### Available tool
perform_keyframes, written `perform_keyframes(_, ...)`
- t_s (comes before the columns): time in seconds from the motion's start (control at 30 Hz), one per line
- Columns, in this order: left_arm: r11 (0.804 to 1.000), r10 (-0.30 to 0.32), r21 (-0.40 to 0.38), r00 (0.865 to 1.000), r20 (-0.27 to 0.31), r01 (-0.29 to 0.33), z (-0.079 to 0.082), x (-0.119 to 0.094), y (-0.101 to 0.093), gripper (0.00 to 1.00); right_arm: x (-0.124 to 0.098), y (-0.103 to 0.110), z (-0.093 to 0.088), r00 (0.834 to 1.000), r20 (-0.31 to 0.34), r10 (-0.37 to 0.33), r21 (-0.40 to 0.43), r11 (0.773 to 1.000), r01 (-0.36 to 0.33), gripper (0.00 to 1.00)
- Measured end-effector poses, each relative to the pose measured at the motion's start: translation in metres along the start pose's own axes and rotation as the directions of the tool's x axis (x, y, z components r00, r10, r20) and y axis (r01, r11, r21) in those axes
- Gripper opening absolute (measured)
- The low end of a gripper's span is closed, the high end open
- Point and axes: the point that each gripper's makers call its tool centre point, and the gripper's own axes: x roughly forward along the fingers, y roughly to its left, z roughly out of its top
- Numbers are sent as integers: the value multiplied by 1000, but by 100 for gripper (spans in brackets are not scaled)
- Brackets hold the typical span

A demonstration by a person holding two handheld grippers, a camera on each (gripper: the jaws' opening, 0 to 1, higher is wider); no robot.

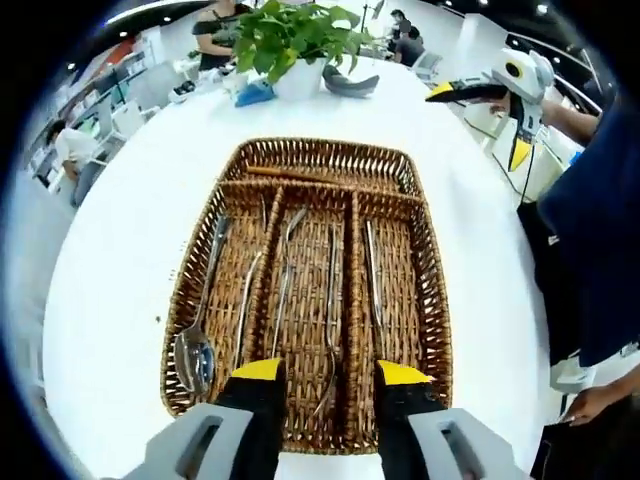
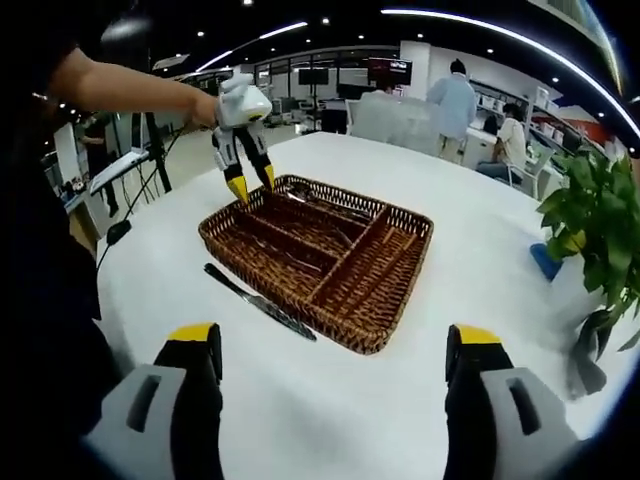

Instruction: Arrange the knives, forks, and spoons in their matching storage slots by inserting each utensil handle-first until every utensil is classified and aligned in the correct compartment

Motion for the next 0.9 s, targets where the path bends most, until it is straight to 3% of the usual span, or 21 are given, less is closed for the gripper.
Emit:
perform_keyframes(0.27, 992, 88, -96, 989, 116, -77, 0, -22, -19, 52, 2, 1, 5, 1000, 25, 8, -3, 1000, -8, 97)
perform_keyframes(0.4, 973, 187, -168, 966, 176, -158, 0, -30, -35, 59, 4, 1, 6, 999, 42, 1, -23, 1000, 0, 98)
perform_keyframes(0.53, 946, 246, -272, 940, 238, -178, 2, -32, -57, 67, 5, 2, 10, 998, 61, 3, -13, 1000, -2, 99)
perform_keyframes(0.7, 903, 335, -372, 894, 297, -215, 0, -36, -77, 76, 2, 5, 11, 997, 73, 16, -6, 1000, -16, 99)
perform_keyframes(0.8, 856, 415, -453, 854, 312, -250, -2, -41, -85, 84, 1, 6, 12, 996, 87, 22, -2, 1000, -22, 99)
perform_keyframes(0.9, 803, 506, -527, 785, 356, -278, 4, -49, -93, 88, 2, 8, 10, 996, 89, 28, 1, 1000, -28, 99)
